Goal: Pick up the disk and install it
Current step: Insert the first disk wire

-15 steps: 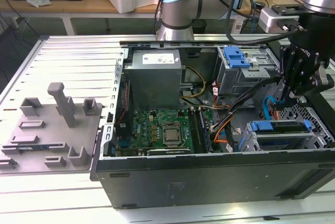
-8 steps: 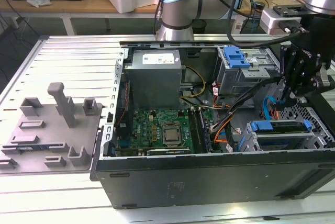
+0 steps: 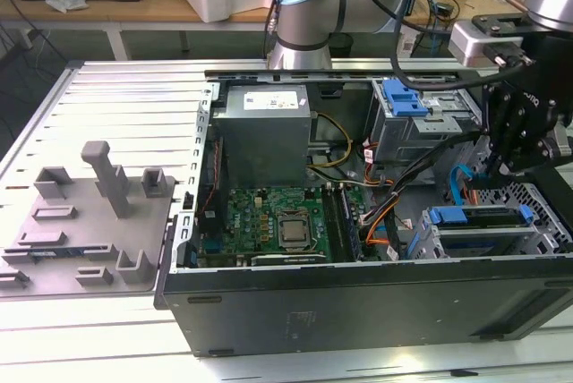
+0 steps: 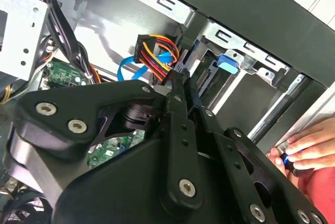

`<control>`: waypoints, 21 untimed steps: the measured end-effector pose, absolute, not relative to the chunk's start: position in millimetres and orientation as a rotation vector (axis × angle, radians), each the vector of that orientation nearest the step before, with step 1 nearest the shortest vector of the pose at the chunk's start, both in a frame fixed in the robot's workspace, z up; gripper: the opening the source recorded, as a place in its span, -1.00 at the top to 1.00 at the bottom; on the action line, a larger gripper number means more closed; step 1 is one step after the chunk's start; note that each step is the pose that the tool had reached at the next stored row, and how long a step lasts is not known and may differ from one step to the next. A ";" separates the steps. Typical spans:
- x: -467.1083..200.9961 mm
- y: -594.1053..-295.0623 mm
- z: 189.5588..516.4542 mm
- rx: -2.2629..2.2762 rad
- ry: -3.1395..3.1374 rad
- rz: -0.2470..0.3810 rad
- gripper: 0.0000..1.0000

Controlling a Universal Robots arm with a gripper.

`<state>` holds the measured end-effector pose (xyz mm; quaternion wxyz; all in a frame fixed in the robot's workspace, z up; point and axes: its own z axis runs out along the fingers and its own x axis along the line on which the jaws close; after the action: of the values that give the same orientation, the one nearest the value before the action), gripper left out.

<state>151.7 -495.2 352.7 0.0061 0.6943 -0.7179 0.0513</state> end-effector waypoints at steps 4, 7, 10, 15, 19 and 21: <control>151.5 -500.2 352.7 2.189 -2.236 0.156 0.66; 151.4 -502.6 352.6 2.199 -2.227 0.155 0.66; 151.4 -505.4 352.6 2.211 -2.217 0.155 0.66; 151.3 -509.8 352.7 2.222 -2.207 0.155 0.66; 151.2 -509.9 352.7 2.220 -2.204 0.149 0.66; 151.4 -509.9 352.7 2.217 -2.200 0.140 0.66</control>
<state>151.4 -509.9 352.7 0.0076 0.7090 -0.7037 0.0447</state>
